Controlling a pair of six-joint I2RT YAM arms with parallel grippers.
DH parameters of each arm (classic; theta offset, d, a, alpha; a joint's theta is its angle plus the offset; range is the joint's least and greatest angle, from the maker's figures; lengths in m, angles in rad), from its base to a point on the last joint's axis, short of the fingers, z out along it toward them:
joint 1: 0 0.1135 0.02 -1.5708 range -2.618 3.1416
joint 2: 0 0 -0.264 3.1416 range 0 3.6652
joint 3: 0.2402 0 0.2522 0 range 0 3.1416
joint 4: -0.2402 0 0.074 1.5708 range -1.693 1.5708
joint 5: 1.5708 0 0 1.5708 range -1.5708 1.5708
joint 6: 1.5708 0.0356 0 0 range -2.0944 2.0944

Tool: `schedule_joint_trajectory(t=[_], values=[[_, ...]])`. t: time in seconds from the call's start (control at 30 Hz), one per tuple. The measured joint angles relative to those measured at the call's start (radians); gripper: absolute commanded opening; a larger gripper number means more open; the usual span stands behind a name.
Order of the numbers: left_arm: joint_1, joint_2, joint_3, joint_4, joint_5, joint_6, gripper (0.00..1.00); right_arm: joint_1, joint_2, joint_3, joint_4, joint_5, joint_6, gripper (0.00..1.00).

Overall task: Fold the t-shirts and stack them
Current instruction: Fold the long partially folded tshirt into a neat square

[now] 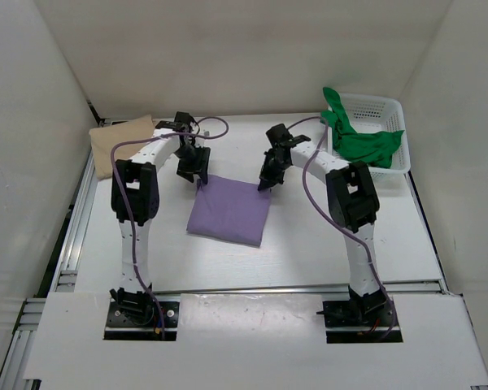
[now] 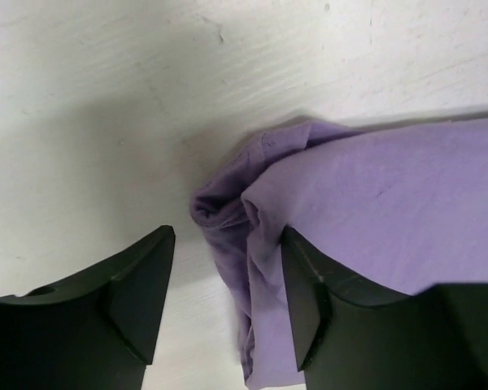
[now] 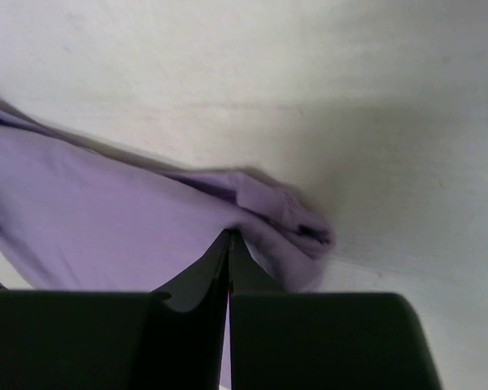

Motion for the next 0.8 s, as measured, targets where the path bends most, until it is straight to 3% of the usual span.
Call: schedule_joint_trajectory(t=[0.13,0.33,0.37,0.47,0.53,0.6,0.7,0.8], values=[[-0.002,-0.004,0.019,0.002,-0.035,0.001,0.74,-0.011,0.016,0.062,-0.013,0.001,-0.038,0.01],[0.039,-0.129,-0.029,0.016,-0.081,0.003,0.82,-0.016,-0.064,0.09,-0.074,0.032,-0.138,0.24],[0.057,-0.177,-0.045,0.012,-0.089,0.003,0.84,-0.016,-0.104,0.084,-0.085,0.045,-0.159,0.39],[0.13,-0.345,-0.063,0.001,-0.109,0.004,1.0,-0.015,-0.301,0.012,-0.078,0.107,-0.227,0.62],[0.178,-0.487,-0.093,0.016,-0.106,0.003,1.0,-0.012,-0.472,-0.048,-0.055,0.163,-0.268,0.73],[0.209,-0.649,-0.167,0.025,-0.082,0.002,1.0,-0.012,-0.649,-0.129,0.029,0.203,-0.312,0.8],[0.173,-0.842,-0.335,0.027,-0.011,0.003,1.0,-0.012,-0.837,-0.23,0.138,0.221,-0.35,0.82],[0.107,-0.829,-0.43,0.018,0.056,0.004,1.0,-0.012,-0.901,-0.3,0.211,0.211,-0.364,0.82]])
